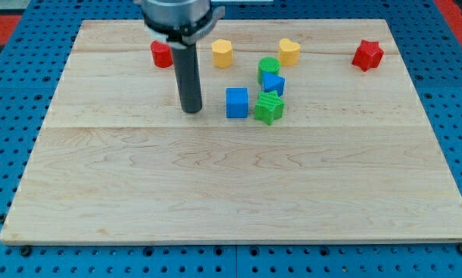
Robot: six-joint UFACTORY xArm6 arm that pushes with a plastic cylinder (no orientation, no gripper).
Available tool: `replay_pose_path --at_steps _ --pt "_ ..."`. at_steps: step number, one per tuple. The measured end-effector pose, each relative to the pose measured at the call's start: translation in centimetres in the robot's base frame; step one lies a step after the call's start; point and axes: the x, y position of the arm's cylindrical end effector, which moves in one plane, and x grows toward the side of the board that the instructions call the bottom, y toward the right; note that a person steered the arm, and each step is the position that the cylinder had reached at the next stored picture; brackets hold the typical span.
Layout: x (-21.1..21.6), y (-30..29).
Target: Adjust the blue cube and the green star vertically to each other
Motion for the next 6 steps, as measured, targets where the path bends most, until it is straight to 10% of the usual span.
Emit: replay_pose_path --at_steps 2,6 --pt "-4.1 5.9" --pt "5.3 0.4"
